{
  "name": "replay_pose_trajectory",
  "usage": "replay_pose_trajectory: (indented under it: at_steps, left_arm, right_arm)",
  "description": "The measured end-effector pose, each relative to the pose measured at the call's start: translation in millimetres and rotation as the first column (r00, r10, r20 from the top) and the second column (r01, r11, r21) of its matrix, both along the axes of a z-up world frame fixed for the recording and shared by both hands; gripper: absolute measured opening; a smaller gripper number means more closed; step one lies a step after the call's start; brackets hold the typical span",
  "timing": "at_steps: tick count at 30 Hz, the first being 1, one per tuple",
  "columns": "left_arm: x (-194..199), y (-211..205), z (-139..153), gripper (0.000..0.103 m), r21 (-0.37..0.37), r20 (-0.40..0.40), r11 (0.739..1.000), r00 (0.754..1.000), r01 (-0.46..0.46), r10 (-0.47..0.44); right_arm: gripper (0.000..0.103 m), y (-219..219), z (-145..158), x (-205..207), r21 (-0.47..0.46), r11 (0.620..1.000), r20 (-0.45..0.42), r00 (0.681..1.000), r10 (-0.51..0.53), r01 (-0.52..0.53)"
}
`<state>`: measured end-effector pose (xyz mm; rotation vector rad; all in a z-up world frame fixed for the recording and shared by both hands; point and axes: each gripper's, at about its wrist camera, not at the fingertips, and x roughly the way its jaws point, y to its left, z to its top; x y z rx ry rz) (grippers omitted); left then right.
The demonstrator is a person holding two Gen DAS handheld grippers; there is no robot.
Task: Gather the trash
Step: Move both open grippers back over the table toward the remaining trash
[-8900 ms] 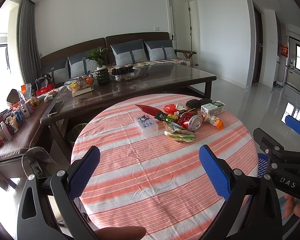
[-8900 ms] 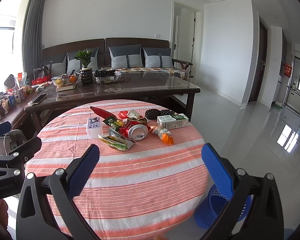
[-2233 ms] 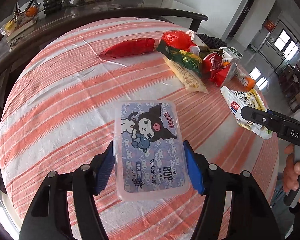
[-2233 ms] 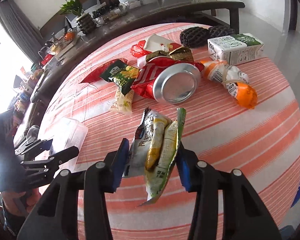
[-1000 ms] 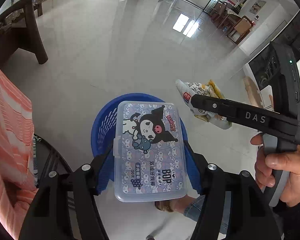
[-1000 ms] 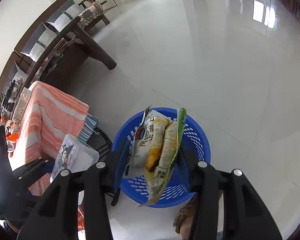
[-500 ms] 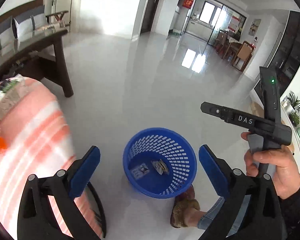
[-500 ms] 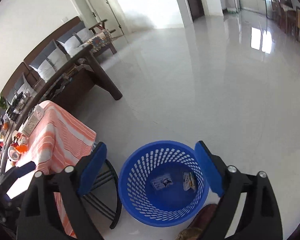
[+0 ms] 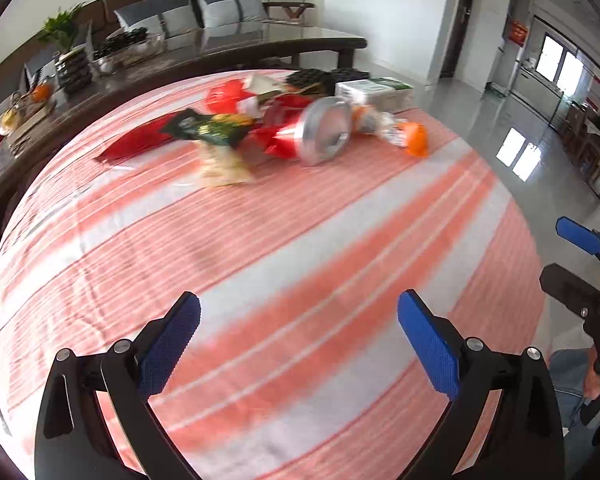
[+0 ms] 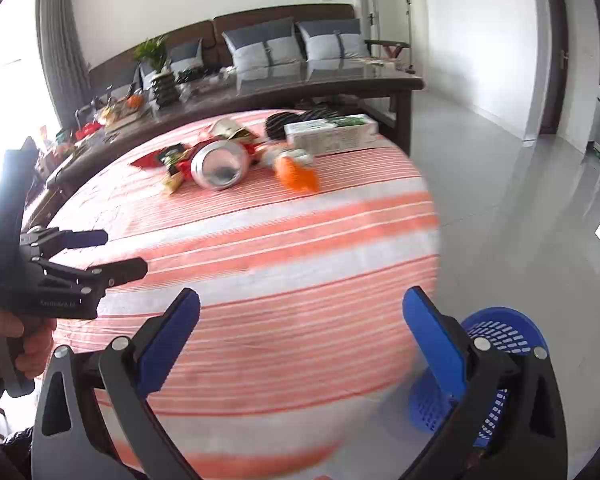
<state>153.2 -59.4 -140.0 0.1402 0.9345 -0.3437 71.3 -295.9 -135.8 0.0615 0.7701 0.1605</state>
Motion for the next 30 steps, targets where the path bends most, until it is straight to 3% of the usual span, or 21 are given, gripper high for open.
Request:
replay_pose_trajectory:
  at_steps: [4,9,15,30]
  left_arm:
    - [25.8,49.1,-10.0,0.098,0.051,-0.001,0.996,0.997,-0.075,0.075]
    - [57.7,76.9,-28.0,0.099,0.047,-0.023,0.994,0.995,-0.099,0.100]
    - [65.8,78.8,-30.2,0.099,0.049,-0.016,0.994,0.995,-0.101,0.102]
    - [67.1,79.9,-32.8,0.099,0.039,-0.018,0.992,0.993,-0.120,0.121]
  right_arm:
    - [0.098,58.5,-10.3,42.1,-0.078,0.996,-0.082,0.995,0.047,-0.054]
    - [0.098,89.0,-24.9,78.6,-0.144,0.987,-0.138,0.989,0.050,-0.070]
    - [0.099,92.7,-37.7,89.2,-0.107,0.992,-0.184,0.982,0.047,-0.068]
    - [0.099,93.6,-37.2,90.1,-0.110,0.992,-0.188,0.981,0.046,-0.068]
